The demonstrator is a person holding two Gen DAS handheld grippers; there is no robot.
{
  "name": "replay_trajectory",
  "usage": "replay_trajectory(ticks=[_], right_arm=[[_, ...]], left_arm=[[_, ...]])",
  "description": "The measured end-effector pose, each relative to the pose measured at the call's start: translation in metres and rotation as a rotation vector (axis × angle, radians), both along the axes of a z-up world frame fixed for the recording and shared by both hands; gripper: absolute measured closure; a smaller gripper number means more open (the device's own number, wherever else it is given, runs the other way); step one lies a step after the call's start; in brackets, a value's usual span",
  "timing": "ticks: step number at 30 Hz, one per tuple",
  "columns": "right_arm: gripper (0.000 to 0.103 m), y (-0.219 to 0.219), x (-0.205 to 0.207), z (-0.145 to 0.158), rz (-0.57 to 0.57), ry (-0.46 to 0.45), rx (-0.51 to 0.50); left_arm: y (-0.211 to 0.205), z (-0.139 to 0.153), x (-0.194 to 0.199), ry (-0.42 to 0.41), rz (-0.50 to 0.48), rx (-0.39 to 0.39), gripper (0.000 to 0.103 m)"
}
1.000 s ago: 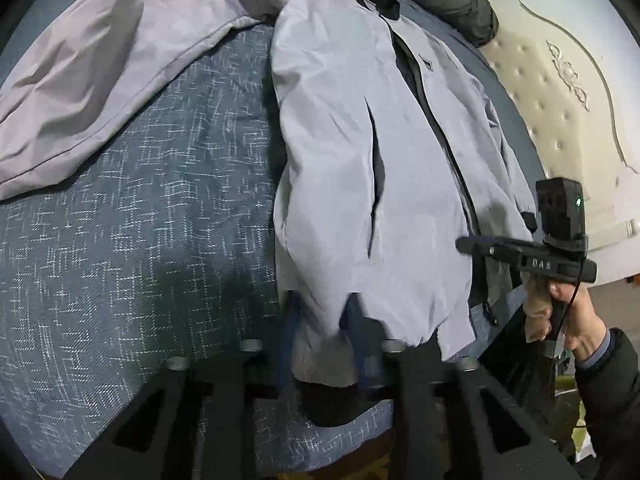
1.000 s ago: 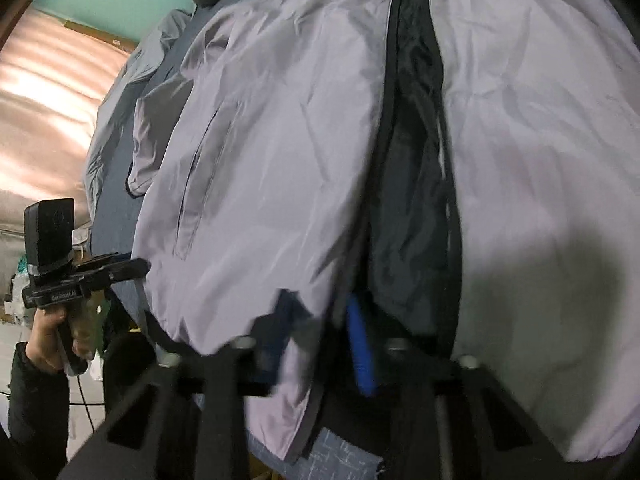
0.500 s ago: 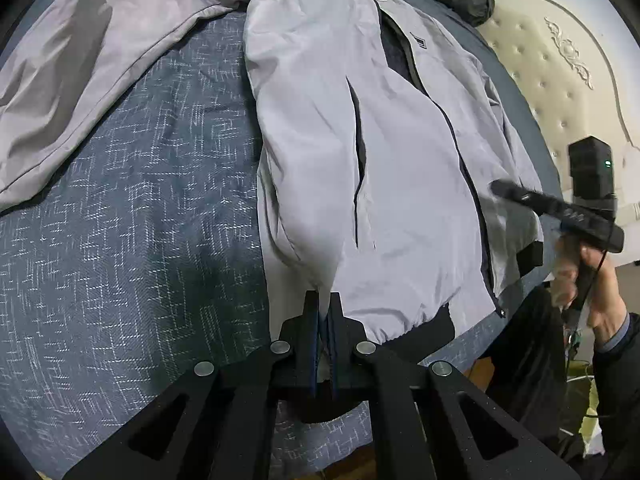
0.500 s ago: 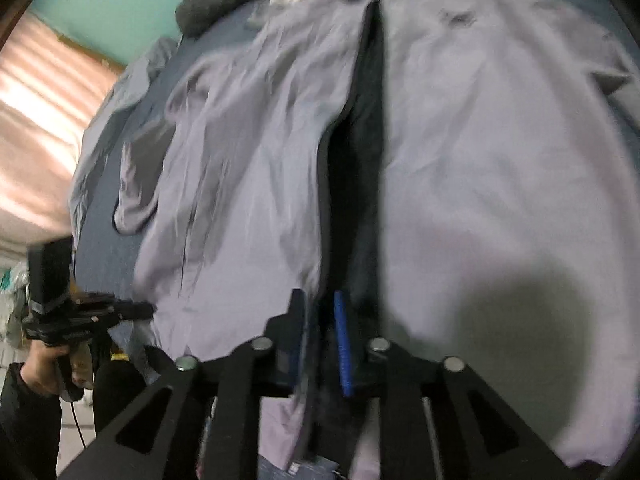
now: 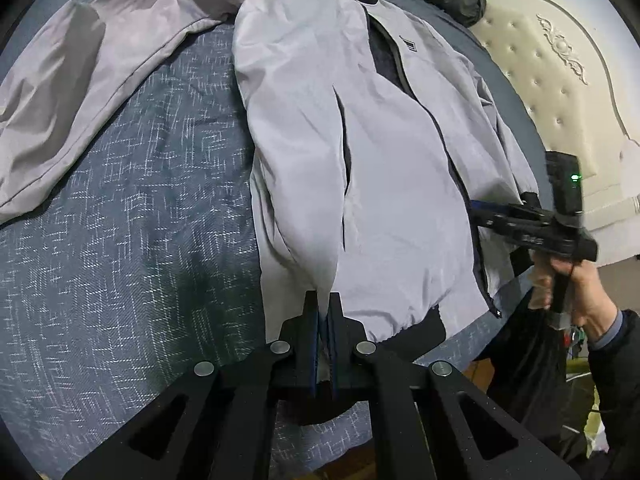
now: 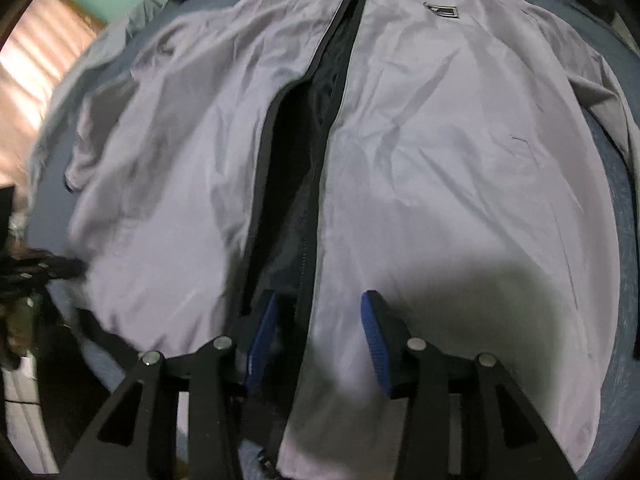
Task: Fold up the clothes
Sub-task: 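Release the zipper edge with the right tool and lift it away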
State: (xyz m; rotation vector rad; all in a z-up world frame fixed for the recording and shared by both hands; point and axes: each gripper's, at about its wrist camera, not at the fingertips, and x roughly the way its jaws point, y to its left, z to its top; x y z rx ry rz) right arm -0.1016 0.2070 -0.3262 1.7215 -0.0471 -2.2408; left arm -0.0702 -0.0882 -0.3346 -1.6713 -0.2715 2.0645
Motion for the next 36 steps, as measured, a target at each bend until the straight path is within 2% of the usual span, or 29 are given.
replay_trajectory(ticks=[2,4,10,12,17,19,20,23,26,29,33,36], right_arm=[[0.091,-0.004,-0.001,-0.004,0.019,0.01,0.025],[0.098,0.0,-0.004,-0.003,-0.01,0.015,-0.002],[0.099,0.003,-0.02,0.01,-0.073,0.027,-0.159],[0.099,-0.004,-0.026,0.01,-0.063,0.014,-0.172],[0.099,-0.014,-0.026,0.002,0.01,-0.084,-0.174],[0.096,-0.006,-0.022,0.009,0.008,-0.113,-0.219],[0.095,0.002,-0.02,0.017,-0.003,-0.098,-0.235],[0.053,0.033,-0.012,0.049,-0.053,-0.013,-0.282],[0.053,0.079,-0.006,0.077,-0.113,0.068,-0.311],[0.053,0.123,0.002,0.085,-0.17,0.116,-0.221],[0.053,0.172,0.027,0.065,-0.26,0.077,-0.191],[0.053,0.176,0.047,0.042,-0.263,0.016,-0.212]], left_arm=[[-0.001,0.002,0.0,0.004,-0.001,0.008,0.099],[-0.004,0.004,0.0,0.008,-0.003,0.015,0.099],[-0.008,0.003,-0.003,0.005,-0.004,0.023,0.099],[-0.007,0.002,-0.003,0.001,-0.004,0.02,0.099],[-0.007,0.003,-0.002,-0.002,0.002,0.021,0.099],[-0.008,0.001,-0.002,-0.008,0.005,0.018,0.099],[-0.008,0.0,-0.002,-0.01,0.006,0.019,0.099],[-0.006,0.002,-0.002,-0.008,0.003,0.017,0.099],[-0.004,0.004,-0.002,-0.004,-0.002,0.015,0.099],[-0.004,0.004,-0.002,-0.003,-0.004,0.012,0.099],[-0.003,0.004,-0.001,-0.003,-0.008,0.006,0.099],[-0.002,0.004,-0.001,-0.003,-0.01,-0.001,0.099]])
